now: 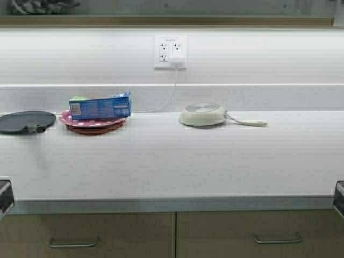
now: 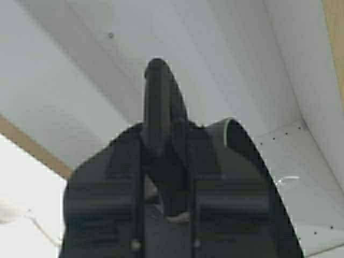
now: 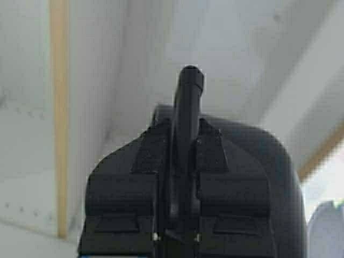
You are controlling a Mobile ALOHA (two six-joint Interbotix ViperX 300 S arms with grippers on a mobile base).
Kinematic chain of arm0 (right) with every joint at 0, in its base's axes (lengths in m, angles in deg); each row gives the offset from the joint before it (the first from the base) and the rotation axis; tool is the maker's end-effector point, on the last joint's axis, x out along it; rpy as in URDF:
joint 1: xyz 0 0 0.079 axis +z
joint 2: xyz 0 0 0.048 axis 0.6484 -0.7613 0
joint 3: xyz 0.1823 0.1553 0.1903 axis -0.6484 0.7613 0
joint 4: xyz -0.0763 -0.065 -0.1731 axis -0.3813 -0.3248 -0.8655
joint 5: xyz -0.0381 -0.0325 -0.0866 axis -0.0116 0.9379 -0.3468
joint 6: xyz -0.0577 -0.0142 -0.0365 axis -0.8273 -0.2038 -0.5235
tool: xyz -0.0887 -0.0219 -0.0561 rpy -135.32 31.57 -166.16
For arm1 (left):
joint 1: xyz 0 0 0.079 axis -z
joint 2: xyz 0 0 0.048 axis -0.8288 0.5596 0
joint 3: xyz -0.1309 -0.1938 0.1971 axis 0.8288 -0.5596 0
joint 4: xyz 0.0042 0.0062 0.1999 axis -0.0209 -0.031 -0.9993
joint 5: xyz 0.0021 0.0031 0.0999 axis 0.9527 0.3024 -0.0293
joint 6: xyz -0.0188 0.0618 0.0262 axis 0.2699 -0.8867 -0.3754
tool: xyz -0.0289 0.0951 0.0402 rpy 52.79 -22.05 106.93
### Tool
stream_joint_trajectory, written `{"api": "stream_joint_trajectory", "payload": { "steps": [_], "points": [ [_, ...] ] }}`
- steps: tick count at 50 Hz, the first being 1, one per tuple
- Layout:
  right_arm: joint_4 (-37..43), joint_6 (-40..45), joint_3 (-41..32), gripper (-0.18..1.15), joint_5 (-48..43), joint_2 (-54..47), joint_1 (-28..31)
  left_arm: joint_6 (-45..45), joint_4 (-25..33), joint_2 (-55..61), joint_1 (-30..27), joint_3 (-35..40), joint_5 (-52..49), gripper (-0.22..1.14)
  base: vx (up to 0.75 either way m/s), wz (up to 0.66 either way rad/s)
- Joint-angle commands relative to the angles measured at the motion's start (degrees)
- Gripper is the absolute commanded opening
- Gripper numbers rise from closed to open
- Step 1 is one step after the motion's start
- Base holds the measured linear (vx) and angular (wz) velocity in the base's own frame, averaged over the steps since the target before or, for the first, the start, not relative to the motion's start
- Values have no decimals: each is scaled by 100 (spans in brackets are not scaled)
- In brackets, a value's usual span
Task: Open the cabinet, put the pot inside, then close it
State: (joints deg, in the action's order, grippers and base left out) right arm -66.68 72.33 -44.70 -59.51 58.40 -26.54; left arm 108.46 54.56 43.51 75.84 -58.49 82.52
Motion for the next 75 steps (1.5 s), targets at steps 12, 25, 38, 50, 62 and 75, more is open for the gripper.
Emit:
{"api": "stream_joint_trajectory", "payload": {
  "steps": [12,25,38,50,62,75],
  "points": [
    [-123,-44,-1336,8,237,-905,378,-448,26,686,255,1046,-88,3,9,-3],
    [-149,-53,-1749,8,290,-1195,325,-466,35,1046,246,1318,-97,3,16,3],
    [-176,-53,-1424,8,299,-932,352,-483,35,870,255,1230,-132,3,20,6],
    [-176,-53,-1459,8,237,-1380,352,-536,35,1037,246,1081,18,3,15,-2],
    [-149,-79,-1468,7,-202,-1925,352,-527,141,1503,211,1055,413,3,9,0],
    [-149,-193,-1459,7,-360,-2180,343,-510,475,1872,185,1037,650,2,7,0]
  ]
}}
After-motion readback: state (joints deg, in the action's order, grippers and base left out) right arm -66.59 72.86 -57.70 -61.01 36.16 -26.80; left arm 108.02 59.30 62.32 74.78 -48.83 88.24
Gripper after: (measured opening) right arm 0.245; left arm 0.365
